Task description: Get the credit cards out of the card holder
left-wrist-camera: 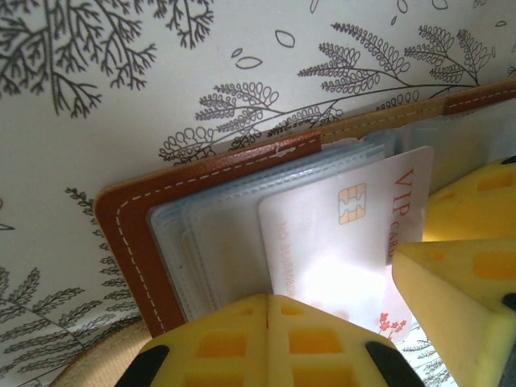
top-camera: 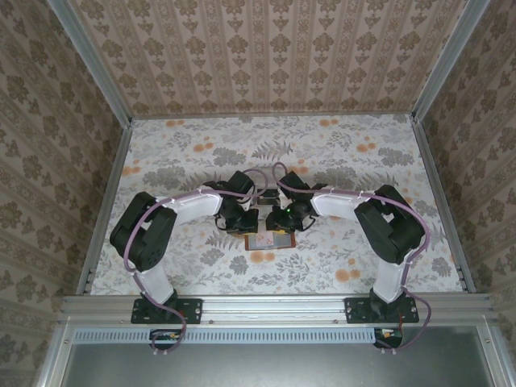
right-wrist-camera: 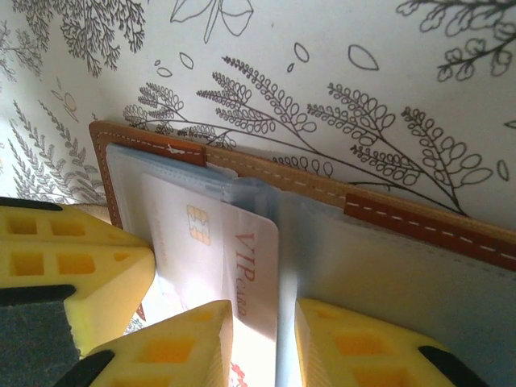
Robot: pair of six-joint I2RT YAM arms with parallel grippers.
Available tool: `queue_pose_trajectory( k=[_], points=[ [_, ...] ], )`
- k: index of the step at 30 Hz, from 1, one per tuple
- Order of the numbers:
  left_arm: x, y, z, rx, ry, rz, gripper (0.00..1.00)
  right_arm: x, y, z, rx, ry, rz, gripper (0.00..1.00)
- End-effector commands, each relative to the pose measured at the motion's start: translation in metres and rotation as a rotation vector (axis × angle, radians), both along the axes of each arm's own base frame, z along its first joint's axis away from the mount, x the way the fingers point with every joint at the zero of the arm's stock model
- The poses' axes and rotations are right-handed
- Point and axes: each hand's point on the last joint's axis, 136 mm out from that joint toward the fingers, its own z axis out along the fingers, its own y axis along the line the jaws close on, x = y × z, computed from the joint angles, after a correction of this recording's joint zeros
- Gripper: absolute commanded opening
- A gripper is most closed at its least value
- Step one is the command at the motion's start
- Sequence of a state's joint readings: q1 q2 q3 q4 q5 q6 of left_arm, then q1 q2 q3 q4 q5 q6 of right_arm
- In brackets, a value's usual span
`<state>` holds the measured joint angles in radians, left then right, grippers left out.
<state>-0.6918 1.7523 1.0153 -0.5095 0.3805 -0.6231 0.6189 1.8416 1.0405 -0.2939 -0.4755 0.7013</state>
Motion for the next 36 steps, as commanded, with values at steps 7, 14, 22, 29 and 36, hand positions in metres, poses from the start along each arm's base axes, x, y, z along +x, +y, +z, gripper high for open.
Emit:
queue_pose_trajectory(
  k=[7,14,22,29,36],
  points=[
    [-0.011,0.020,-0.021,0.116,0.037,-0.027,0.06,-0.002,0.010,0.008,0.108,0.031,-0.015,0.18],
    [-0.010,0.020,-0.020,0.113,0.038,-0.028,0.06,-0.001,0.011,0.013,0.132,0.031,-0.023,0.09],
    [-0.010,0.019,-0.019,0.109,0.036,-0.028,0.06,-0.001,-0.011,0.010,0.046,0.012,-0.031,0.03],
    [-0.009,0.018,-0.016,0.101,0.029,-0.026,0.06,-0.003,-0.037,0.009,-0.076,-0.012,-0.020,0.03],
    [-0.009,0.016,-0.015,0.088,0.023,-0.020,0.06,-0.004,-0.055,0.013,-0.172,-0.040,0.001,0.03]
  ],
)
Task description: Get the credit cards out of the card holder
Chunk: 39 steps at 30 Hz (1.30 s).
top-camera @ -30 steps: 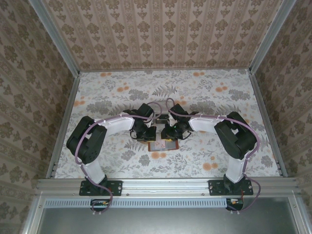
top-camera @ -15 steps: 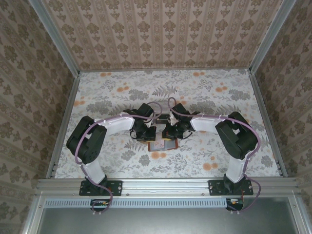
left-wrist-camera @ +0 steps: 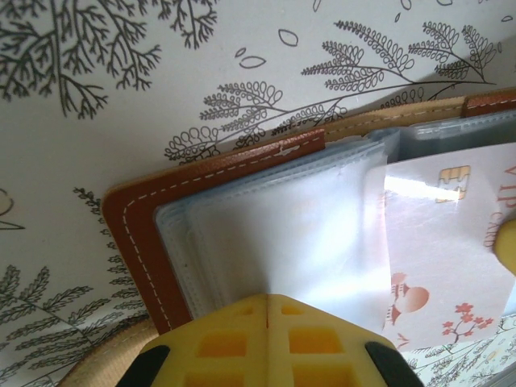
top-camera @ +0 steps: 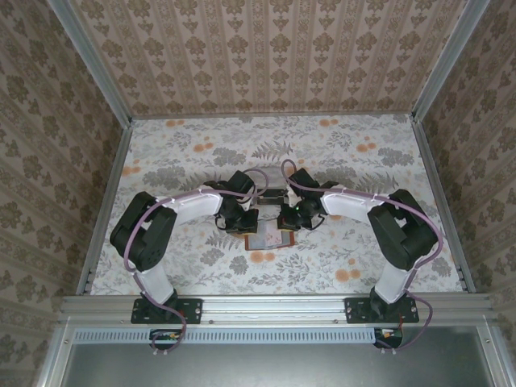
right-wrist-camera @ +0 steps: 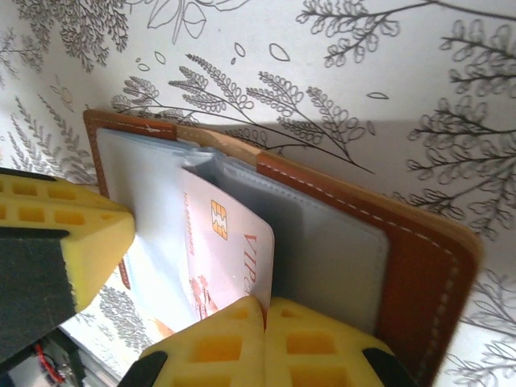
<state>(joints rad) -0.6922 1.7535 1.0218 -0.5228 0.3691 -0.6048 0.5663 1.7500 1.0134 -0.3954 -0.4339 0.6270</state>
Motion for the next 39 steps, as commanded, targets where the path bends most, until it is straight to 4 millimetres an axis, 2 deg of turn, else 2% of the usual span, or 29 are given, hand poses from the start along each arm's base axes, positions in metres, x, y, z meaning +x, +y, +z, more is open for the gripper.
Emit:
queue_pose_trajectory(
  k=[1,13,22,27,33,39],
  points=[
    [-0.009,0.014,-0.015,0.074,0.030,-0.006,0.06,-0.003,-0.024,0.000,-0.124,-0.009,0.005,0.03],
    [-0.009,0.014,-0.012,0.063,0.022,-0.004,0.06,0.000,-0.022,0.006,-0.118,-0.018,-0.008,0.03],
    [-0.008,0.011,-0.011,0.045,0.018,-0.003,0.06,-0.003,0.008,0.014,0.044,0.017,-0.024,0.11],
    [-0.008,0.010,-0.010,0.039,0.016,-0.002,0.06,-0.007,0.017,0.019,0.083,0.028,-0.028,0.13],
    [-0.008,0.008,-0.008,0.024,0.008,-0.001,0.06,-0.011,0.016,0.013,0.070,0.041,-0.031,0.13],
    [-0.003,0.007,0.000,0.010,-0.008,0.004,0.07,-0.009,0.013,0.016,0.052,0.026,-0.035,0.09]
  ],
)
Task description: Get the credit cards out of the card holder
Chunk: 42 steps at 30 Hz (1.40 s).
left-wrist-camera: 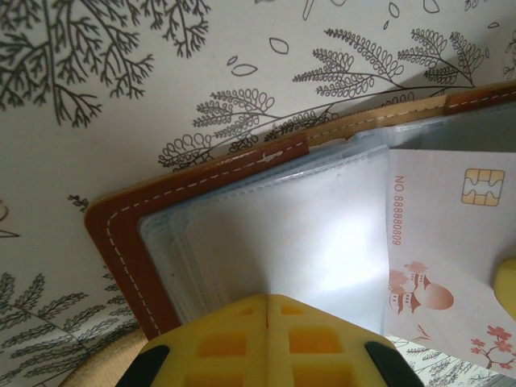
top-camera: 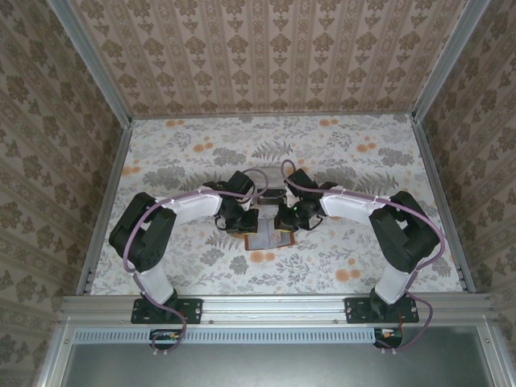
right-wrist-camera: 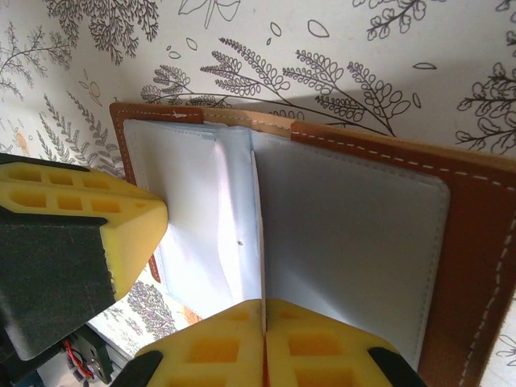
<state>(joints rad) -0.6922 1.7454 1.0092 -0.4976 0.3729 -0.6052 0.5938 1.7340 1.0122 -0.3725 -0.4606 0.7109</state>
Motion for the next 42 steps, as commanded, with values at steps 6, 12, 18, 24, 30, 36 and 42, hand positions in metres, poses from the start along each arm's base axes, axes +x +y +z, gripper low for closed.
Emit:
queue_pose_trajectory(
  k=[6,12,18,24,30,36,42],
  points=[
    [0.007,0.000,0.021,-0.010,-0.043,-0.002,0.08,-0.001,-0.004,0.018,-0.007,-0.033,-0.001,0.08],
    [0.022,0.001,0.041,-0.043,-0.107,0.027,0.08,0.004,-0.007,0.041,-0.028,-0.101,0.044,0.07],
    [0.035,0.017,0.048,-0.076,-0.152,0.092,0.08,0.013,-0.016,0.064,-0.088,-0.211,0.196,0.06],
    [0.045,0.043,0.046,-0.085,-0.172,0.171,0.10,0.026,-0.017,0.084,-0.146,-0.415,0.503,0.07],
    [0.051,0.058,0.044,-0.099,-0.167,0.216,0.10,0.058,-0.023,0.092,-0.278,-0.566,0.801,0.06],
    [0.053,0.072,0.041,-0.100,-0.150,0.247,0.10,0.090,-0.025,0.090,-0.375,-0.628,1.044,0.00],
    [0.053,0.080,0.036,-0.102,-0.131,0.269,0.10,0.110,-0.019,0.083,-0.396,-0.620,1.199,0.00]
  ],
)
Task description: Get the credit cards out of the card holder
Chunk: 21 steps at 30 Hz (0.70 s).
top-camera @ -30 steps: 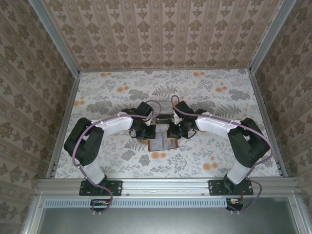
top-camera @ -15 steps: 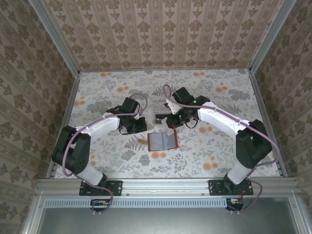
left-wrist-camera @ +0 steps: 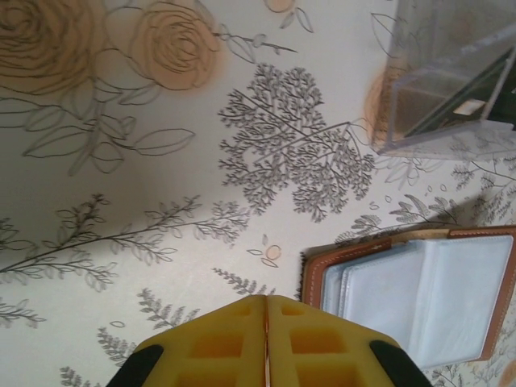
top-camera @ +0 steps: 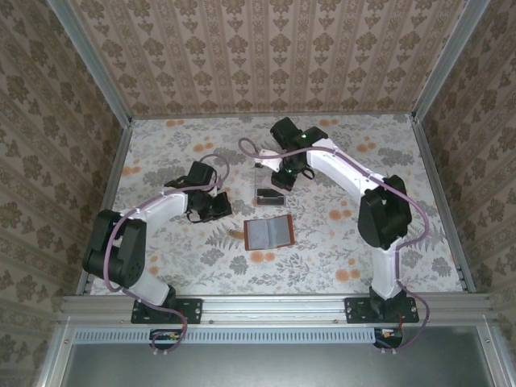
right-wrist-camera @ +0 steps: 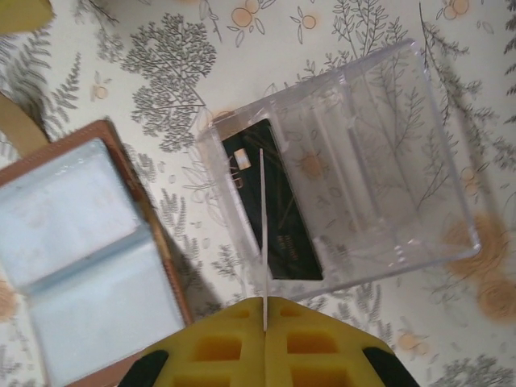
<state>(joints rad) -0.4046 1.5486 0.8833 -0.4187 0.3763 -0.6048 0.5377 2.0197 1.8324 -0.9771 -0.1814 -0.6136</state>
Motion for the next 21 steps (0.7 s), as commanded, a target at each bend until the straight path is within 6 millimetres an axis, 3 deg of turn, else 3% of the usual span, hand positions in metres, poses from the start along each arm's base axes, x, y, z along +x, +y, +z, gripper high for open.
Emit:
queue_pose_trajectory(
  k=[1,12,21],
  points=[
    [-0.004,0.002,0.004,-0.021,-0.006,-0.015,0.10,-0.002,-0.009,-0.007,-0.100,0.022,0.145,0.00],
    [0.009,0.005,0.004,-0.032,0.005,-0.014,0.10,0.026,0.004,-0.019,-0.150,0.039,0.249,0.00],
    [0.015,0.011,0.004,-0.040,0.011,0.002,0.10,0.027,0.006,-0.038,-0.175,0.073,0.315,0.00]
  ],
)
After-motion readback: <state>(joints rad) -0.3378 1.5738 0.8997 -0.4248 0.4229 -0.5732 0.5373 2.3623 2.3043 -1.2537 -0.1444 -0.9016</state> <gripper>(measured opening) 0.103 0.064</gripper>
